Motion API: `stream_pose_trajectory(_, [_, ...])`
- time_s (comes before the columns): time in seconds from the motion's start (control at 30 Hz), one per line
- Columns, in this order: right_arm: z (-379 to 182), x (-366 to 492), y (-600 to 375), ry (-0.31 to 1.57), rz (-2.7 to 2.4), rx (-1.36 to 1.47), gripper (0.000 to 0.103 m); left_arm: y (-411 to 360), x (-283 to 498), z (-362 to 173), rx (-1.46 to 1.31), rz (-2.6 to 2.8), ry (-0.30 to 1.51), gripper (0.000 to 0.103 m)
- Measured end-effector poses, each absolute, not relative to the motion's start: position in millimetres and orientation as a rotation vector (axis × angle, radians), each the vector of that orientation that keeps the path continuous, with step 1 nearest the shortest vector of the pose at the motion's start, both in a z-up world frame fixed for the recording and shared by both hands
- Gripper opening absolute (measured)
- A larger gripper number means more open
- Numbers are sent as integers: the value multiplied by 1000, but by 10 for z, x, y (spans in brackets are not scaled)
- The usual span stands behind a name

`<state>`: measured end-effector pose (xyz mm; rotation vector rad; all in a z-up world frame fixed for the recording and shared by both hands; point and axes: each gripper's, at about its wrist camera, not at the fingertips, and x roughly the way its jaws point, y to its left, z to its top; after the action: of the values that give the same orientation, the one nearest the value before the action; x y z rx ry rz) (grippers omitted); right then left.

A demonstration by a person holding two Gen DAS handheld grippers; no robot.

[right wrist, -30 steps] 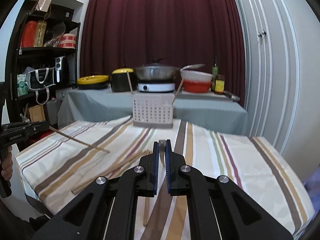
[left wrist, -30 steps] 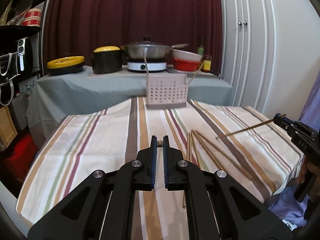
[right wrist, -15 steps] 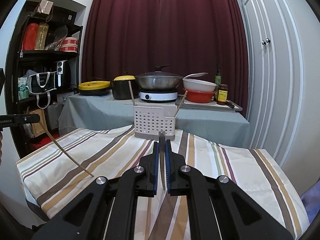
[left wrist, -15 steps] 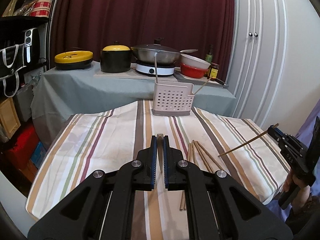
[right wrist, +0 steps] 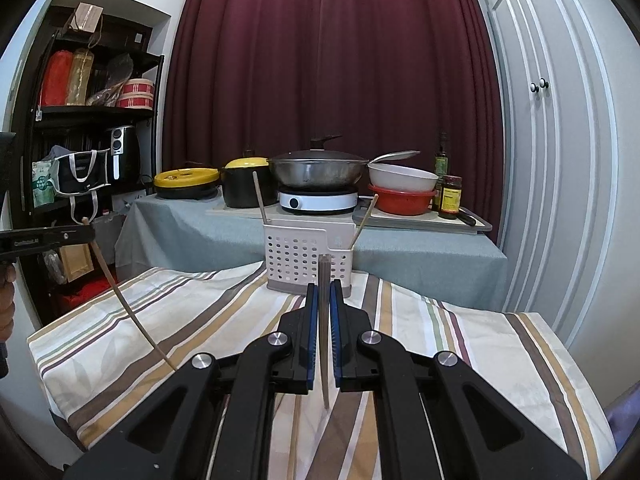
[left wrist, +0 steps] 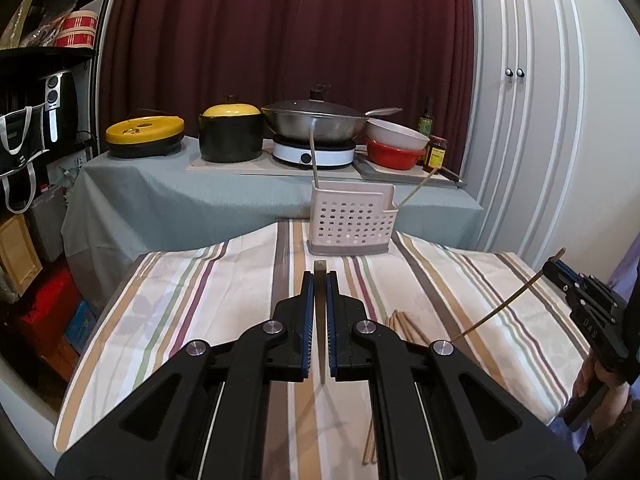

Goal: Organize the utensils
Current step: 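Lift both held chopsticks and carry them over the white caddy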

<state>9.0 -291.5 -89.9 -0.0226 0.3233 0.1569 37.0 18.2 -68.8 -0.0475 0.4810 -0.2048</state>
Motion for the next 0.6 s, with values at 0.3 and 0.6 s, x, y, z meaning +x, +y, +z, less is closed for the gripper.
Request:
stream_pose_trajectory(0.3, [-695,434,-2899,278,190,-28,7,56,679,-496,-31,-230,437,6])
stream_pose_trajectory(0.6, [-367,1001,-2793,177,230,-63,7,-50,1258,-164,-18,-258,395,6])
